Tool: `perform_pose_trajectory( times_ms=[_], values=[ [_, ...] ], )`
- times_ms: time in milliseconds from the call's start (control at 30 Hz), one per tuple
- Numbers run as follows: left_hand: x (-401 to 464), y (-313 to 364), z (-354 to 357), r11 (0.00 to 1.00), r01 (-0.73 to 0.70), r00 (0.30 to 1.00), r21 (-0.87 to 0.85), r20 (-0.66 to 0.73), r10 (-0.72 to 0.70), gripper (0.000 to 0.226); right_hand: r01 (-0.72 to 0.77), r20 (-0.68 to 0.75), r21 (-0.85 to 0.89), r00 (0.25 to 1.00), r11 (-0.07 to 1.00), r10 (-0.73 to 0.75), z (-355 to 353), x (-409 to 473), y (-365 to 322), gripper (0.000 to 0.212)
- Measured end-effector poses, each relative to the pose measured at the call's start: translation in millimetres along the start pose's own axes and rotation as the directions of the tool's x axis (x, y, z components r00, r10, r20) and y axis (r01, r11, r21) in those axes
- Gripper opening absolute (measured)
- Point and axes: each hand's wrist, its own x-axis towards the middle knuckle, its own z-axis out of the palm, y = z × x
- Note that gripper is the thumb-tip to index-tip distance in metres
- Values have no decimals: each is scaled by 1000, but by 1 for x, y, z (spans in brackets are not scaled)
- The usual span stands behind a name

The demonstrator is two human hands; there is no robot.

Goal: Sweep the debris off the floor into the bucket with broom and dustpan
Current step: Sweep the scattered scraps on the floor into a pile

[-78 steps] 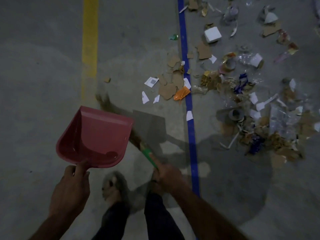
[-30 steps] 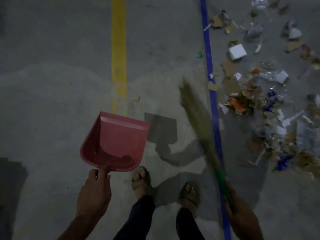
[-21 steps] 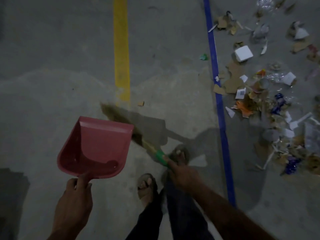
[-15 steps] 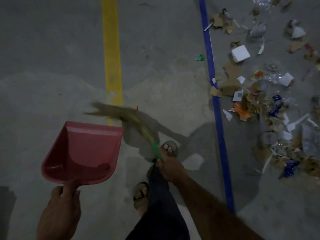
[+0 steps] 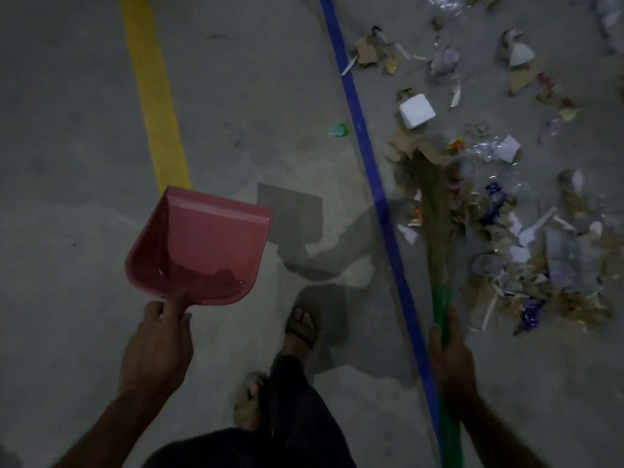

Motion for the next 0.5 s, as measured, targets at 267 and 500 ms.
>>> perform_pose_trajectory(
  times_ms=[267,500],
  values=[
    [66,31,-38,1000,-23,999,15,42,23,34,178,332,73,924,981,-192,64,-92,-85,60],
    [127,20,-65,979,-185,978,87,113,174,32,-187,299,19,938,982,173,66,-8,-73,58]
  ],
)
